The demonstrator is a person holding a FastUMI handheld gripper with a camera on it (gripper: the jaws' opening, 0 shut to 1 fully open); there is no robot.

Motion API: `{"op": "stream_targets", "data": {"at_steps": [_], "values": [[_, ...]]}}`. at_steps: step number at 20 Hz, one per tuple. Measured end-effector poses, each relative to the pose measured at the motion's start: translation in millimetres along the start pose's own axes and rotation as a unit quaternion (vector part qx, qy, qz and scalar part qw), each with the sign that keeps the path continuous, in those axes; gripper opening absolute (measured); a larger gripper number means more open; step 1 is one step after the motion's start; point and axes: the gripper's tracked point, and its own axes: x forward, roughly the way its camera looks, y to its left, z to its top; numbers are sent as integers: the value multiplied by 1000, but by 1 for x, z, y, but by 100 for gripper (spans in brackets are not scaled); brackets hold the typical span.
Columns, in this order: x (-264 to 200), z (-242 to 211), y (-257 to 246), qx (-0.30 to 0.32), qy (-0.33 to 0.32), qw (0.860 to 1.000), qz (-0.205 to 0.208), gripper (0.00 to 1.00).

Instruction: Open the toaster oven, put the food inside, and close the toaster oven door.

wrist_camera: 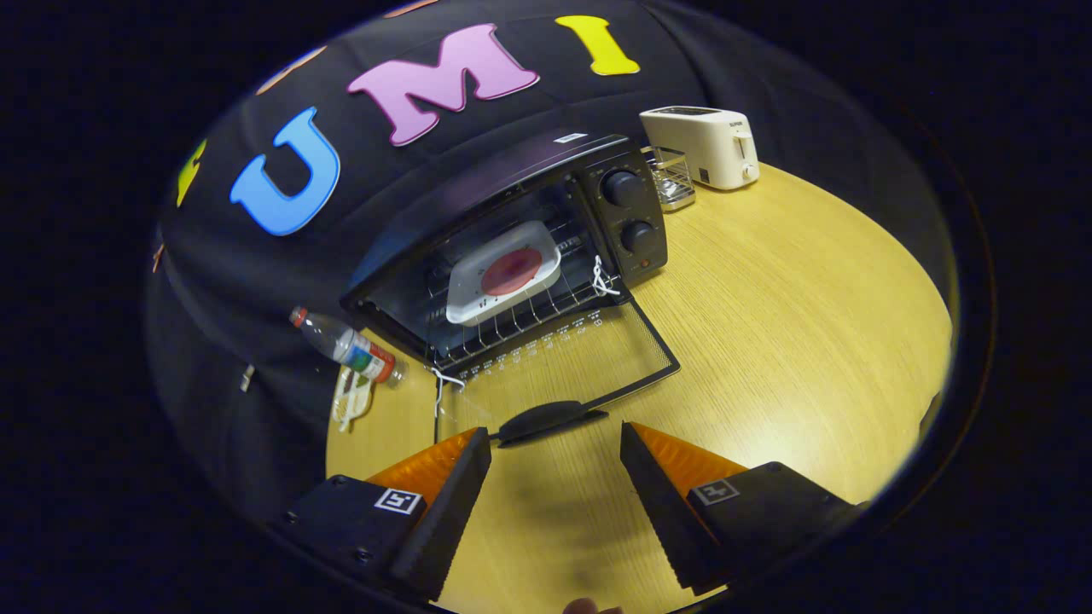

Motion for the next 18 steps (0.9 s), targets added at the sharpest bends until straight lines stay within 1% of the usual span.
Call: {"op": "stream_targets", "data": {"at_steps": [3, 6, 11, 18], "values": [[16, -24, 3, -76, 20, 997, -20, 99], [36, -39, 3, -119, 36, 991, -43, 99], [64, -45, 7, -154, 50, 984, -68, 99], [89, -52, 4, -164, 75, 979, -91, 99]]}}
